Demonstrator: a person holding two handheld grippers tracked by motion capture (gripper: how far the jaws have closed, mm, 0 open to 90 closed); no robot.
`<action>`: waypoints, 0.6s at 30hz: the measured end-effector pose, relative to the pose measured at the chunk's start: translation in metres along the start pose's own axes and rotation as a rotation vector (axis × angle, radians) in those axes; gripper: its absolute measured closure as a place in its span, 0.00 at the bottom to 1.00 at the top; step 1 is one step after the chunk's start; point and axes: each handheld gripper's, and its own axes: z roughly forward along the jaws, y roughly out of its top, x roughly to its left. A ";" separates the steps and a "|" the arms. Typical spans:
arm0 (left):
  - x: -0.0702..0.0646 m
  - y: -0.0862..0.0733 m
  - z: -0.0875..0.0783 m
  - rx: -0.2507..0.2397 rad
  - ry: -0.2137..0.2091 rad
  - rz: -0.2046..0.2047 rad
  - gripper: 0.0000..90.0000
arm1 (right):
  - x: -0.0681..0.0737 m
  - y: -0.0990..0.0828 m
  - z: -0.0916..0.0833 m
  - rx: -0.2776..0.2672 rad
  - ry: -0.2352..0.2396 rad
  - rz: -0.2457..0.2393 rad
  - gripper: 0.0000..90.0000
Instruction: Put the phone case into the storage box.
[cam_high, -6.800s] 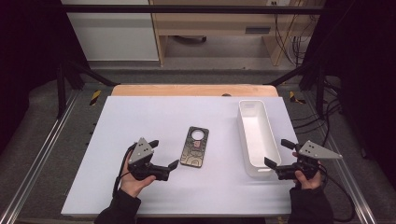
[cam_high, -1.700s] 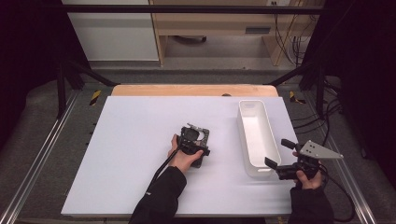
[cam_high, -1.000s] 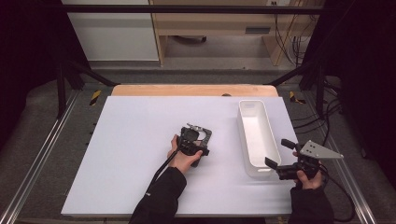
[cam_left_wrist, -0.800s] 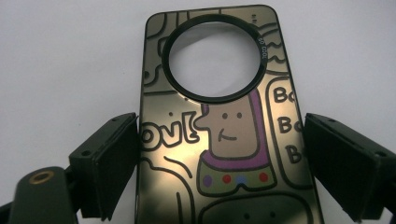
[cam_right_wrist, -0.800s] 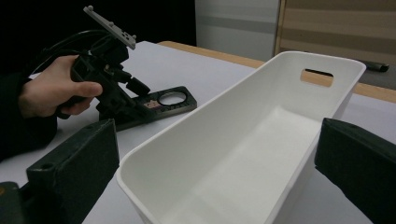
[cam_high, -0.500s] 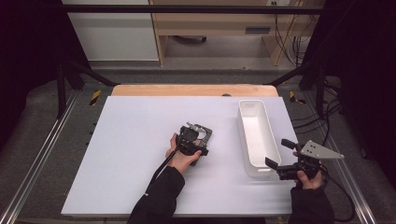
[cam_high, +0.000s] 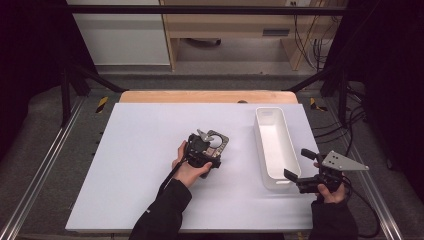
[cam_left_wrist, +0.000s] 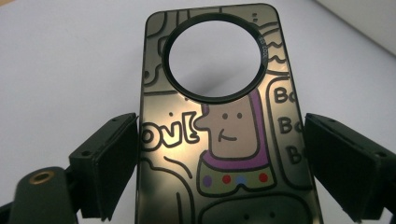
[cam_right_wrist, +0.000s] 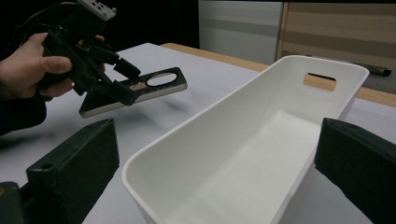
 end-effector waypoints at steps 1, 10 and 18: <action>0.000 0.000 -0.003 -0.005 -0.004 0.006 0.13 | 0.000 0.000 0.000 -0.002 0.001 -0.003 0.00; 0.000 -0.003 -0.029 -0.043 -0.068 0.047 0.13 | 0.002 0.002 0.000 -0.007 0.008 -0.008 0.00; 0.002 -0.012 -0.048 -0.064 -0.111 0.087 0.13 | 0.003 0.002 0.001 0.005 0.016 -0.009 0.00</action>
